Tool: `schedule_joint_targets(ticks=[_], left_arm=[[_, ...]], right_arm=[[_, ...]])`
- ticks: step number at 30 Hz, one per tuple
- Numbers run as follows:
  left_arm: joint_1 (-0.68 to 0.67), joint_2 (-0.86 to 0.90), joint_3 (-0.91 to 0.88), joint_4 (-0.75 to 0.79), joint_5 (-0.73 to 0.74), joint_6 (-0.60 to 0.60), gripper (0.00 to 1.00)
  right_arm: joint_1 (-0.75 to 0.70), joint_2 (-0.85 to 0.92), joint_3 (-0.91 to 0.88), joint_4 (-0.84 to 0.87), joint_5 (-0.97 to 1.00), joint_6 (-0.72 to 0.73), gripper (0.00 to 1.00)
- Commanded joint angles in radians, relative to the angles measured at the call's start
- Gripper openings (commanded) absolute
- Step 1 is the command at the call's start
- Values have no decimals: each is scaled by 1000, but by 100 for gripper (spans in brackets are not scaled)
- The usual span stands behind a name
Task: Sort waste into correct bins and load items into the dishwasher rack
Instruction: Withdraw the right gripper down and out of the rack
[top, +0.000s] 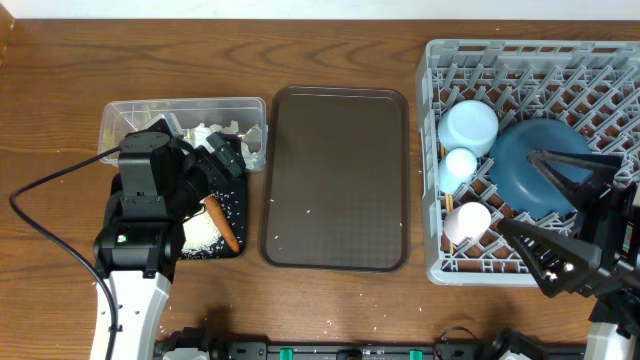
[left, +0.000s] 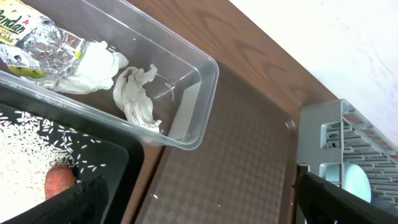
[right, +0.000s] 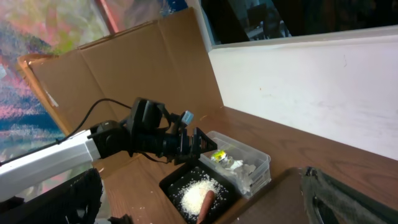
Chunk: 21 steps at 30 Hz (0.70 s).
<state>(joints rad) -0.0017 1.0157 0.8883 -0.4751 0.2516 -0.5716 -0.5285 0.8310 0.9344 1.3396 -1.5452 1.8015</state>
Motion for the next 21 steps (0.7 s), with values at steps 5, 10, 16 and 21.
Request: schedule_joint_targets(ticks=[5,10,16,21], left_arm=[[3,3,0,-3,-6,18,98],[3,3,0,-3,-6,18,98],[3,3,0,-3,-6,18,98],[3,3,0,-3,-6,18,98]], right_arm=[[6,-13,8,-4,-7,8,99],[58,-122,-38,-62,-7,8,99],[241,-289,-163,-61,-7,8,99],[388,-435,-313,-60,-7,8,99]])
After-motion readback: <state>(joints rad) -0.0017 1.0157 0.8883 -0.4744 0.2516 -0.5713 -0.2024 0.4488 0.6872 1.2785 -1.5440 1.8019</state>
